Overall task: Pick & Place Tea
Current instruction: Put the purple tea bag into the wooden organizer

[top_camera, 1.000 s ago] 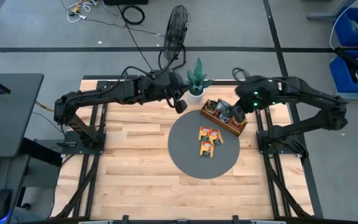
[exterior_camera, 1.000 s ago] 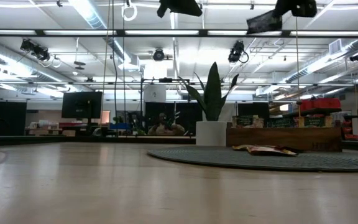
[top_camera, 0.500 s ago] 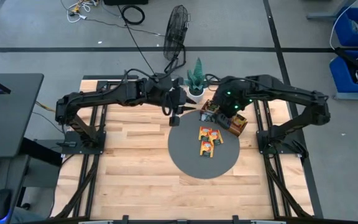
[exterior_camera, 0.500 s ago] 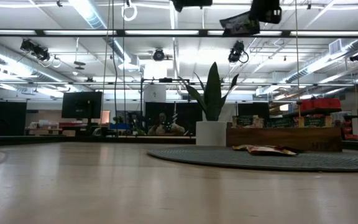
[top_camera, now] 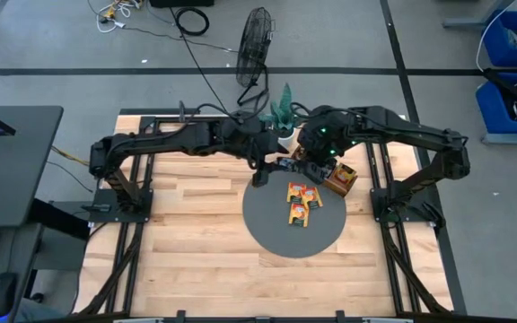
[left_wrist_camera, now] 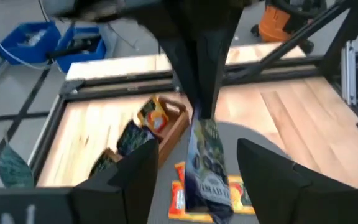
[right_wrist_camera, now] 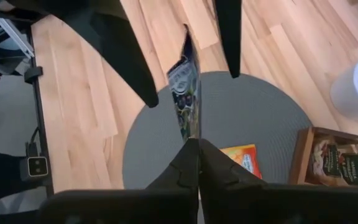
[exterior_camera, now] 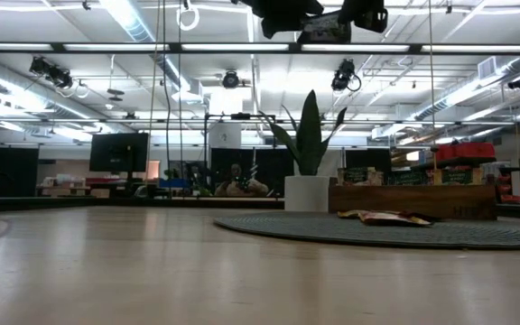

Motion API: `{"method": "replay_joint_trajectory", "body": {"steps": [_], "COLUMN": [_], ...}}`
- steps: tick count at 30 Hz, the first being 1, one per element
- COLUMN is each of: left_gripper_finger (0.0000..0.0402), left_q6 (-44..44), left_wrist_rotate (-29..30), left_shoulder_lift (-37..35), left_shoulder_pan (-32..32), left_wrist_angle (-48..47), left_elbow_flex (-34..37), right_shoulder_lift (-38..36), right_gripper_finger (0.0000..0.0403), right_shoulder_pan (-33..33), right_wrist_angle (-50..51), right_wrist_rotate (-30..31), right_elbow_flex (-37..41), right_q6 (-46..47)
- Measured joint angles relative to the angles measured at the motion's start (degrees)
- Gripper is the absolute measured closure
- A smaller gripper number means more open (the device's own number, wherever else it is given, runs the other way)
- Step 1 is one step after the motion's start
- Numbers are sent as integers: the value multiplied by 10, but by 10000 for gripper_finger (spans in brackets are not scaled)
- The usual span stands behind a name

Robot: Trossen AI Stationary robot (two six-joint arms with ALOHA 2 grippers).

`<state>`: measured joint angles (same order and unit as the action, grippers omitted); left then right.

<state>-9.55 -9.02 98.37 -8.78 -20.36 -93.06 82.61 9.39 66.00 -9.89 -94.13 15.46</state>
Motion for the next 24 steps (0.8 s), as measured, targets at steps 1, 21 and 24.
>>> {"method": "replay_joint_trajectory", "body": {"steps": [1, 21, 24], "left_gripper_finger": [185, 396, 397], "left_q6": [0, 15, 26], "left_wrist_rotate": [0, 7, 18], "left_shoulder_lift": [1, 0, -1], "left_shoulder_pan": [0, 1, 4], "left_wrist_angle": [-2, -1, 17], "left_elbow_flex": [1, 0, 0], "right_shoulder_lift": [0, -5, -27], "right_gripper_finger": [403, 384, 354], "right_shoulder_pan": [0, 0, 0], "right_wrist_angle": [0, -22, -17], "right_wrist_rotate": [0, -13, -5], "right_elbow_flex": [0, 0, 0], "right_q6": [0, -31, -30]}}
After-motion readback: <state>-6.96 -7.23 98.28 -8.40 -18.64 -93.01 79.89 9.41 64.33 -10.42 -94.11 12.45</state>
